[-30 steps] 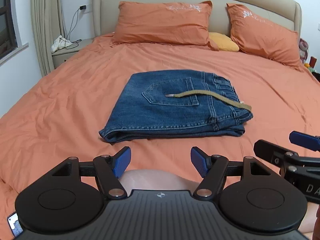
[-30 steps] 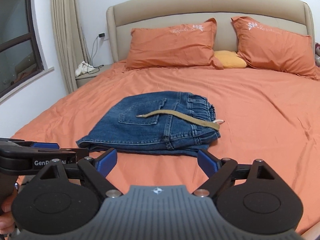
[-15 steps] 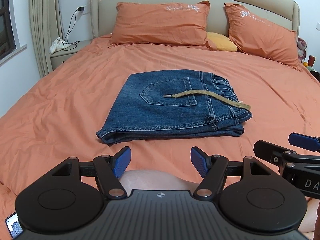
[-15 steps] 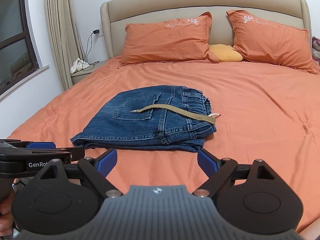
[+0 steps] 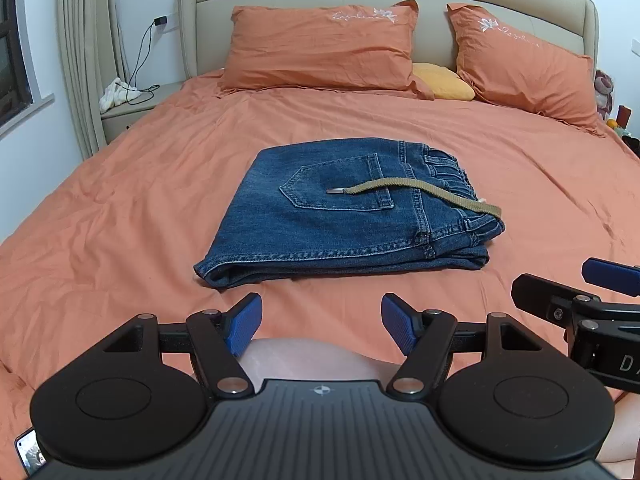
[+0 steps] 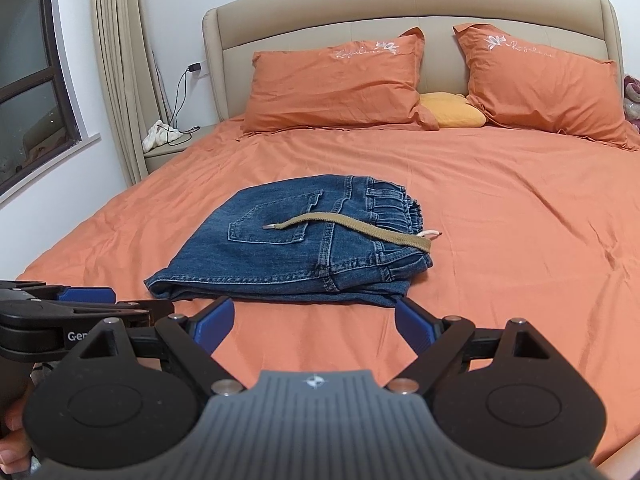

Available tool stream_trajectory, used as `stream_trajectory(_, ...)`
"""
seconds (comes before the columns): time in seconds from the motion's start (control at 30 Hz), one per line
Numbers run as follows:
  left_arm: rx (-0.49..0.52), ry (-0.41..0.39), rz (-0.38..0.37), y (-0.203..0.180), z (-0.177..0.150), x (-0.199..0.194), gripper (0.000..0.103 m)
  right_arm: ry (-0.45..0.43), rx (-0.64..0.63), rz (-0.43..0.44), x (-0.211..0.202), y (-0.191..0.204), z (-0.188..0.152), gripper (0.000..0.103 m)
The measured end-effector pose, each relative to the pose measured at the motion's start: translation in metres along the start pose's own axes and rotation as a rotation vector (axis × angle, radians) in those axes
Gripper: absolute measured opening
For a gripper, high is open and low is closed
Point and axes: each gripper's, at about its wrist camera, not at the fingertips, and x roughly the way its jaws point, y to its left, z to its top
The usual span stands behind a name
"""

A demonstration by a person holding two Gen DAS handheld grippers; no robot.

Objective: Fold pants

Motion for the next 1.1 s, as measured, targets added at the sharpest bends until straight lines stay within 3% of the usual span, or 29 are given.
stream_trajectory(1.1, 0.010, 0.005, -0.009, -0.0002, 0.0006, 0.0020, 0.080, 0.001, 0.000, 0.003, -0.0026, 0.0011, 0.0027, 0.083)
